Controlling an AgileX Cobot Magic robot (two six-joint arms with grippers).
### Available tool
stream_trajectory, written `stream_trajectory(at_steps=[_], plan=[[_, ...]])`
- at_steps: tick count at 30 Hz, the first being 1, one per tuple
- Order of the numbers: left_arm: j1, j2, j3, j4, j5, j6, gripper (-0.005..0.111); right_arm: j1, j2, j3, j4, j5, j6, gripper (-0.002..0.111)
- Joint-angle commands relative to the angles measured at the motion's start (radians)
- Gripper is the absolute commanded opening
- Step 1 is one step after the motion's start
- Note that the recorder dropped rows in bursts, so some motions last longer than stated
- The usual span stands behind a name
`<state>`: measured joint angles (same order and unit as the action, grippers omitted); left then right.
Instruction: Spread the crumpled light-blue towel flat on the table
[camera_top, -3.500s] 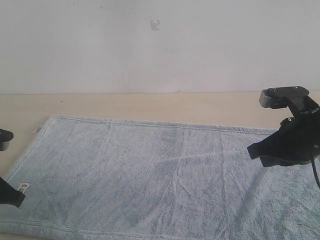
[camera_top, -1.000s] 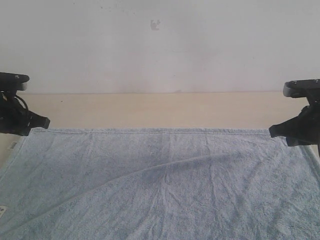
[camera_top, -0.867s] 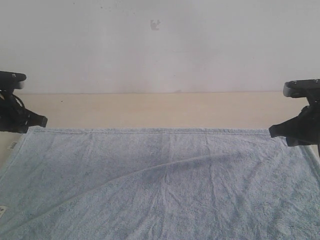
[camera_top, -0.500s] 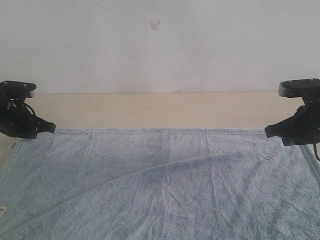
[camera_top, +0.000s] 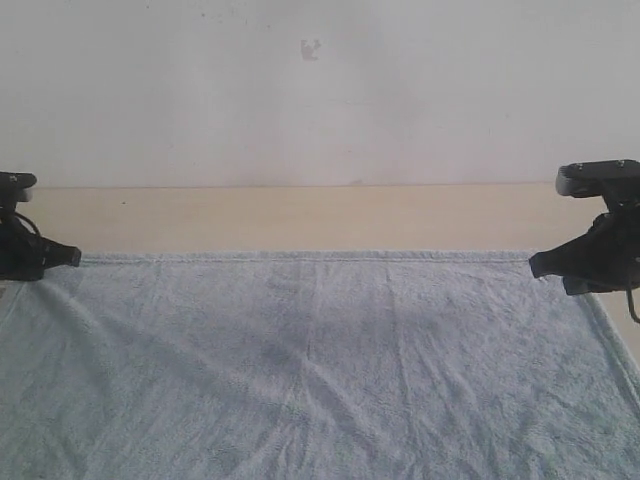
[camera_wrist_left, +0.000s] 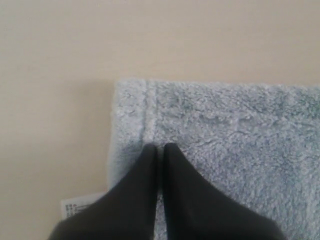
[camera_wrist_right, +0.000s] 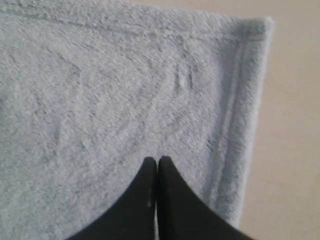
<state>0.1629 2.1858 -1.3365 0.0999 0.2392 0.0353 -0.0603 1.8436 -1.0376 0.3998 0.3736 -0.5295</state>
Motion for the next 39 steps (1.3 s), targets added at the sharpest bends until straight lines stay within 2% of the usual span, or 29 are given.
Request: stream_trajectory(at_steps=[1, 5, 9, 15, 20, 33, 39], plan=[[0.024, 0.016, -0.001, 0.0, 0.049, 0.035, 0.004, 0.0, 0.003, -0.006, -0.001, -0.01, -0.011, 0.0], [0.013, -0.026, -0.001, -0.007, 0.048, 0.035, 0.004, 0.0, 0.025, -0.034, -0.009, -0.045, -0.053, 0.0], [-0.005, -0.095, -0.001, -0.007, 0.06, 0.037, 0.004, 0.0, 0.121, -0.155, -0.017, 0.047, -0.053, 0.0], [-0.037, -0.138, 0.001, -0.007, 0.102, 0.05, 0.004, 0.0, 0.234, -0.319, -0.022, 0.058, -0.016, 0.0], [-0.047, -0.138, 0.001, -0.009, 0.1, 0.052, 0.004, 0.0, 0.297, -0.405, -0.12, 0.063, 0.066, 0.0], [-0.047, -0.138, 0.001, -0.009, 0.101, 0.057, 0.004, 0.0, 0.364, -0.43, -0.198, 0.047, 0.101, 0.0], [-0.047, -0.138, 0.001, -0.009, 0.107, 0.061, 0.004, -0.011, 0.367, -0.43, -0.277, 0.025, 0.195, 0.0]])
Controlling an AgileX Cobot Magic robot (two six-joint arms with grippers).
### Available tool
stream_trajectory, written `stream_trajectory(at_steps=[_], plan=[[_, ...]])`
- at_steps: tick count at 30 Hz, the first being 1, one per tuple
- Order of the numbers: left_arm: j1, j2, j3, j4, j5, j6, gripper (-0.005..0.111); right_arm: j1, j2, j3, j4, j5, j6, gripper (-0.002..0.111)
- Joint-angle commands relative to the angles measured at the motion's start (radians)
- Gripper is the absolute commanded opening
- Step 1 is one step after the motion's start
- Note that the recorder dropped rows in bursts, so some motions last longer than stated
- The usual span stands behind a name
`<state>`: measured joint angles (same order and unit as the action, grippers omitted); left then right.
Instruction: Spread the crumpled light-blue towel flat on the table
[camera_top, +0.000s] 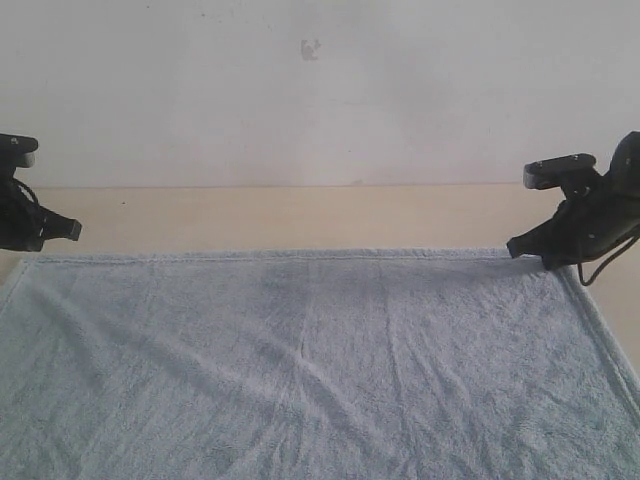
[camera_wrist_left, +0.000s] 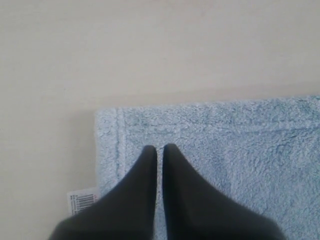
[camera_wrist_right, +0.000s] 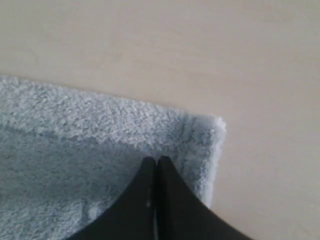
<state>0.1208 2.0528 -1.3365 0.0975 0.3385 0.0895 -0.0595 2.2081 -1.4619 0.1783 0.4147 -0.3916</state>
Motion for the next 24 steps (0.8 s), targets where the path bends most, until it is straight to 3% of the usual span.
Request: stream_trajectory(at_steps=[1, 17, 24], plan=[[-0.005, -0.005, 0.001, -0.007, 0.008, 0.006, 0.004, -0.02, 0.005, -0.006, -0.061, -0.017, 0.066, 0.0], [-0.005, -0.015, 0.001, -0.007, 0.023, 0.025, 0.004, -0.06, -0.021, -0.003, -0.03, -0.051, 0.067, 0.0], [-0.005, -0.137, 0.061, -0.012, -0.019, 0.025, 0.004, -0.058, -0.122, 0.012, 0.075, -0.022, -0.044, 0.0]])
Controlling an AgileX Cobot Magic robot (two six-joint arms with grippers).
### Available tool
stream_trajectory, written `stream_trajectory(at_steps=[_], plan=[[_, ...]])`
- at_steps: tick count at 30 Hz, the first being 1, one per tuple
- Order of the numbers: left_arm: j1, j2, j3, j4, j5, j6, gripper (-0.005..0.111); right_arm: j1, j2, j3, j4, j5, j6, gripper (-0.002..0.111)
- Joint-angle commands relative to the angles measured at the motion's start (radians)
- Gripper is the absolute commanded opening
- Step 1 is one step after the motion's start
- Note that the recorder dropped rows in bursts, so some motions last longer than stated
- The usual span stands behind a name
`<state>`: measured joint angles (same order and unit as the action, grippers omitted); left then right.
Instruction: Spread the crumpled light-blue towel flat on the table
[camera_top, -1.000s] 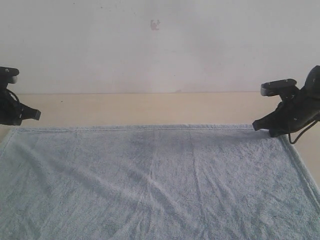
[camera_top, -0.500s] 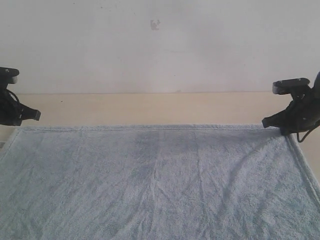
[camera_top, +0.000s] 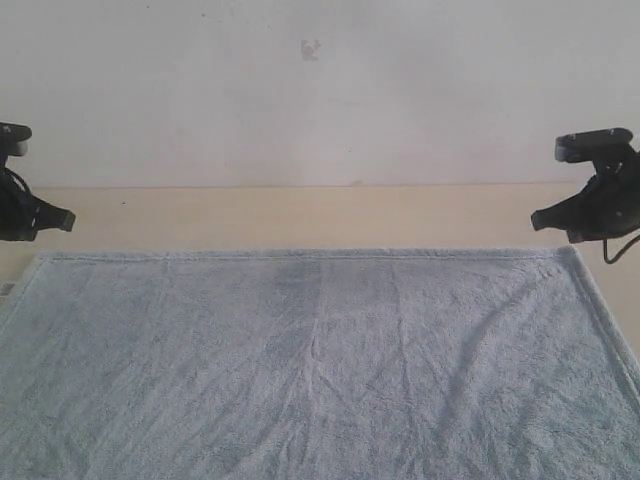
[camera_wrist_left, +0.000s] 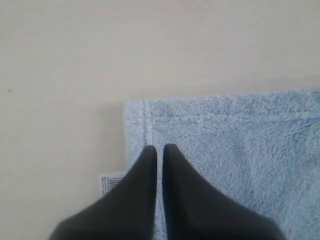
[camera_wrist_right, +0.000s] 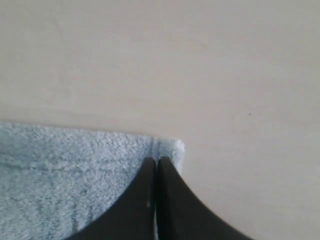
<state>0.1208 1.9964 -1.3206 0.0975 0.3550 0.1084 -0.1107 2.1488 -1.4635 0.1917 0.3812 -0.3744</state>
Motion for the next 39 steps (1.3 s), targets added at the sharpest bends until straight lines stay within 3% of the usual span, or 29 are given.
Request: stream_trajectory(at_steps=[1, 7, 14, 19, 26, 34, 39], plan=[[-0.005, -0.108, 0.068, -0.012, -0.049, 0.006, 0.004, -0.007, -0.083, 0.028, 0.089, 0.003, -0.079, 0.0], [-0.005, -0.282, 0.191, -0.068, -0.078, -0.001, 0.004, -0.007, -0.245, 0.206, 0.291, -0.117, -0.23, 0.0], [-0.005, -0.588, 0.384, -0.185, -0.089, -0.001, 0.004, 0.012, -0.503, 0.406, 0.461, -0.131, -0.321, 0.0], [-0.005, -0.873, 0.552, -0.352, -0.089, 0.006, 0.004, 0.104, -0.728, 0.535, 0.506, -0.135, -0.343, 0.0], [-0.005, -1.206, 0.719, -0.352, 0.001, 0.004, 0.004, 0.231, -0.997, 0.7, 0.526, -0.175, -0.329, 0.0], [-0.005, -1.376, 0.852, -0.428, 0.017, -0.002, 0.004, 0.301, -1.274, 0.868, 0.56, -0.175, -0.309, 0.0], [-0.005, -1.401, 0.868, -0.49, 0.013, -0.002, 0.004, 0.301, -1.411, 0.883, 0.563, -0.136, -0.131, 0.0]])
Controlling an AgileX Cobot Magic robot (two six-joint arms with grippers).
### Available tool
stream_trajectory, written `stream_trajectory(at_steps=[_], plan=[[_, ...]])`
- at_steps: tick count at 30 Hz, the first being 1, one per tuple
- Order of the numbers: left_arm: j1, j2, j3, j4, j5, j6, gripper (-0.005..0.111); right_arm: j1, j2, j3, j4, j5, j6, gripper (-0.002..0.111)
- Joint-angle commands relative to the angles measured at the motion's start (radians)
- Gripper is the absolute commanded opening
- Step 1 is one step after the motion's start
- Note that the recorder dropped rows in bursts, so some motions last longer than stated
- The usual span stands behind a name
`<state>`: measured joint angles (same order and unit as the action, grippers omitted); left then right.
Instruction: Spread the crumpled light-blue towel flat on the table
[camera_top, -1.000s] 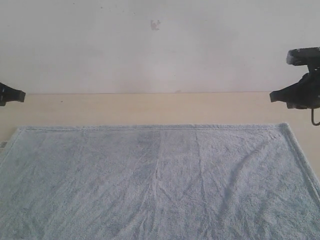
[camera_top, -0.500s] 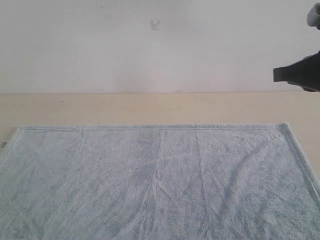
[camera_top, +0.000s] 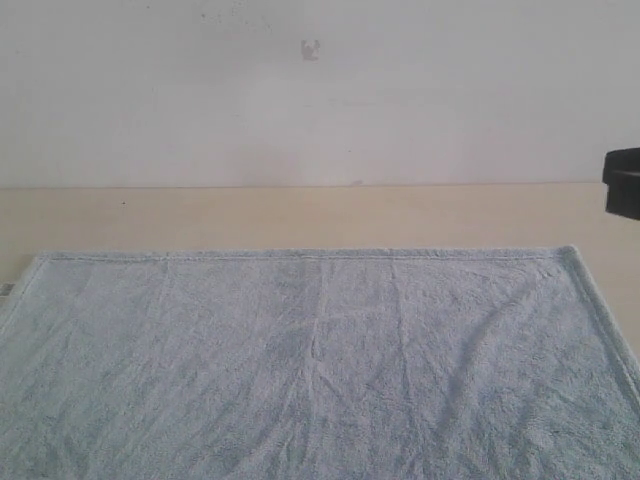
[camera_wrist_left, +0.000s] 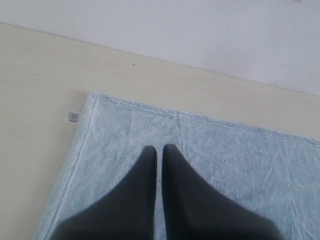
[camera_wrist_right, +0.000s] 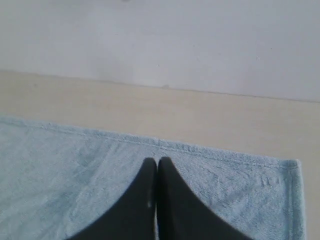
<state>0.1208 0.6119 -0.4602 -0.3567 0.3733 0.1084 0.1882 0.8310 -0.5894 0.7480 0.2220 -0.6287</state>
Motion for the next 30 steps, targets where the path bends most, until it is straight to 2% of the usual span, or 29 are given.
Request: stream_trajectory(at_steps=[1, 8, 26, 28, 30], plan=[[-0.005, -0.016, 0.008, -0.036, -0.01, -0.002, 0.004, 0.002, -0.111, 0.009, 0.007, 0.03, 0.13, 0.0], [-0.005, -0.016, 0.008, -0.036, -0.017, -0.002, 0.004, 0.002, -0.202, 0.009, 0.007, 0.03, 0.13, 0.0], [-0.005, -0.016, 0.008, -0.036, -0.017, -0.002, 0.004, 0.002, -0.253, 0.024, 0.007, 0.047, 0.13, 0.0], [-0.005, -0.016, 0.008, -0.036, -0.017, -0.002, 0.004, 0.002, -0.315, 0.072, -0.001, -0.002, 0.132, 0.0], [-0.005, -0.016, 0.008, -0.036, -0.017, -0.002, 0.004, 0.002, -0.396, 0.164, -0.133, -0.096, 0.132, 0.0]])
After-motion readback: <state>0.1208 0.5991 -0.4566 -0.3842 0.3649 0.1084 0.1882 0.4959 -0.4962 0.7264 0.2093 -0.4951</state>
